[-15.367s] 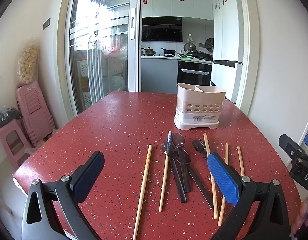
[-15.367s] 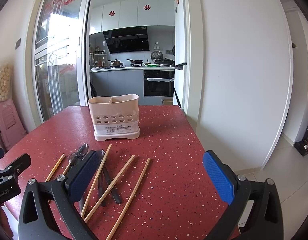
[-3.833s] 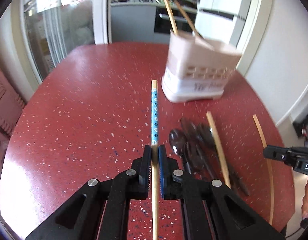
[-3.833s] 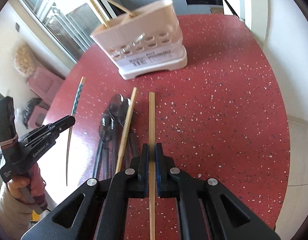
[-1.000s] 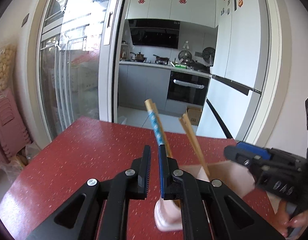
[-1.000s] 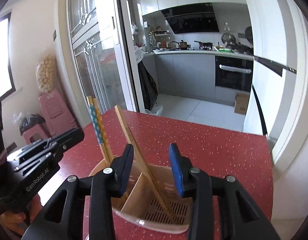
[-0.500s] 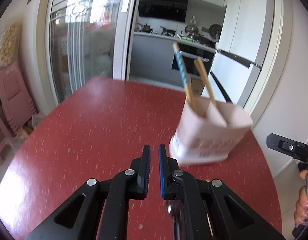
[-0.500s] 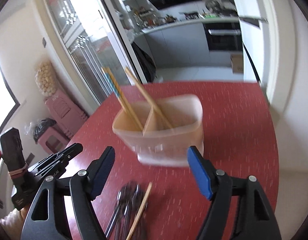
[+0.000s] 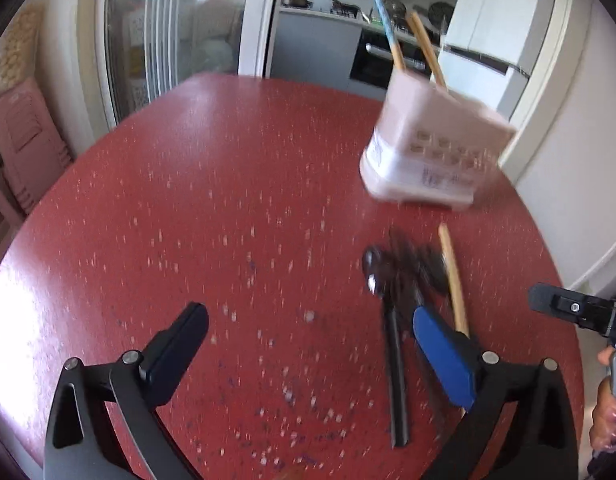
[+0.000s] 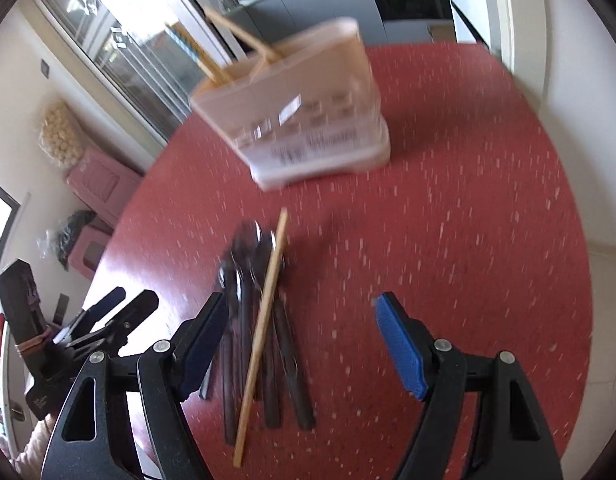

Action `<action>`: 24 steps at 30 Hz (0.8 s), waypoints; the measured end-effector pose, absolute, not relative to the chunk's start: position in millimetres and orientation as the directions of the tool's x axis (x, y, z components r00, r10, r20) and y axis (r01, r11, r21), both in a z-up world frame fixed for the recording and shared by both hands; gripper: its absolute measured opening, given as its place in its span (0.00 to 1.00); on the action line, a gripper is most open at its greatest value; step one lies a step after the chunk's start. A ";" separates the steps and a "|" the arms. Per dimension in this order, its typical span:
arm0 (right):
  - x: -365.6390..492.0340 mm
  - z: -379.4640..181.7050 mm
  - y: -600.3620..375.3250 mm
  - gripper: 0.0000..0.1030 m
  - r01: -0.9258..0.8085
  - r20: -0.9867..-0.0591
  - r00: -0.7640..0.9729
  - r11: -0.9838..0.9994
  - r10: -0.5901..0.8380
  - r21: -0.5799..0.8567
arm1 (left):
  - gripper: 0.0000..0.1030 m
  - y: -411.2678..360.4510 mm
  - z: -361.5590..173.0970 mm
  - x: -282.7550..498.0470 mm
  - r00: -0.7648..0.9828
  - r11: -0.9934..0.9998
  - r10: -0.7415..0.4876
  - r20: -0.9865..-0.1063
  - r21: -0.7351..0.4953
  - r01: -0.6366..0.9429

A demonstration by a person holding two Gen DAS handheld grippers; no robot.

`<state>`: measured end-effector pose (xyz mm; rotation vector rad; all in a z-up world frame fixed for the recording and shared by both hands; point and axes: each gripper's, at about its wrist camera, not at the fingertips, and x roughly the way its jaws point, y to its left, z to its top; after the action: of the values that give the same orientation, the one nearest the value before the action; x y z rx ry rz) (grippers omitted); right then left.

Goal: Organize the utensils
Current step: 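Return both tools over the spoons and remaining chopstick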

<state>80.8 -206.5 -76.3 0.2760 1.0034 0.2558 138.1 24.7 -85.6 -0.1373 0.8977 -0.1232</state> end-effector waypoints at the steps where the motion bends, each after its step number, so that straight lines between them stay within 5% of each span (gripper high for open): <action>1: 79.9 -82.5 -202.7 0.77 -0.081 -0.804 0.498 0.940 0.326 0.332 | 1.00 23.4 -91.4 138.7 0.609 0.986 -0.156 -0.778 -0.160 0.049; 24: 99.6 -113.2 -147.4 0.77 -0.063 -0.886 0.461 0.998 0.048 0.022 | 1.00 -9.7 -129.2 156.4 0.506 0.990 -0.136 -0.852 -0.105 0.090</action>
<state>99.6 -147.4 -113.2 -0.0149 1.0895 0.0684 156.4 -9.7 -129.2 -0.0487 1.0316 -0.1363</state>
